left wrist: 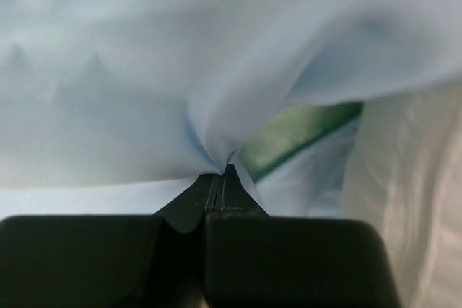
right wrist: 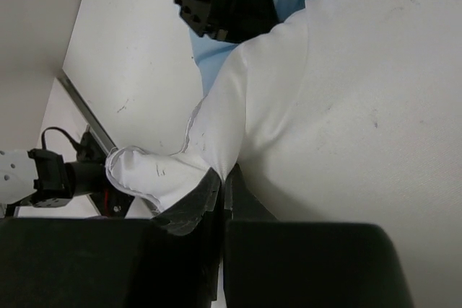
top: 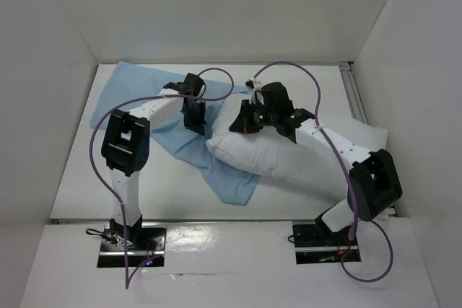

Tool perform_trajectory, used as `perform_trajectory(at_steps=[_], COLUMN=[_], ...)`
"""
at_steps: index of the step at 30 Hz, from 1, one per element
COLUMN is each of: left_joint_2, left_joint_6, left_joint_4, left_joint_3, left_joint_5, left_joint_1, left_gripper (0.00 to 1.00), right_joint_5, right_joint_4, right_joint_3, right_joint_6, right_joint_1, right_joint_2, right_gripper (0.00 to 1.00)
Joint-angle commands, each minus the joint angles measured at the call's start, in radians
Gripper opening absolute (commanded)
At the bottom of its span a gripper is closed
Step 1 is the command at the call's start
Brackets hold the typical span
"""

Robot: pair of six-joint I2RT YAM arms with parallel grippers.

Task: Put the pillow into the pillowcase

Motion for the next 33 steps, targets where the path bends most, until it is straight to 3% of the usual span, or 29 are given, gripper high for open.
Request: perform_trajectory(at_steps=[1,7,11,16,26,33], left_joint_2=[-0.161,-0.332,-0.390,-0.421,-0.514,-0.545], left_joint_6=[0.010,0.077,0.088,0.132,0.191,0.200], left_joint_4=[-0.049,-0.065,-0.091,-0.107,-0.154,-0.163], left_joint_3=[0.047,0.008,-0.028,-0.037,-0.123,-0.132], left_joint_5=[0.026,0.239,0.399,0.545,0.536,0.473], left_joint_1=[0.016,0.074,0.104,0.125,0.134,0.134], left_gripper=[0.00,0.00,0.00,0.00,0.00,0.00], right_joint_5=[0.026,0.201,0.408,0.558,0.724,0.533], right_joint_4=[0.002,-0.085,-0.133,-0.150,-0.208,-0.068], right_joint_3=[0.075,0.192,0.272,0.332,0.498,0.388], right_joint_6=[-0.018,-0.031,-0.054,0.069,0.268,0.342], right_joint_1=[-0.004,0.027,0.103,0.133,0.133,0.025], right_joint_2=[-0.030,0.011,0.071,0.169,0.276,0.250], right_gripper=[0.00,0.00,0.00,0.00,0.00,0.00])
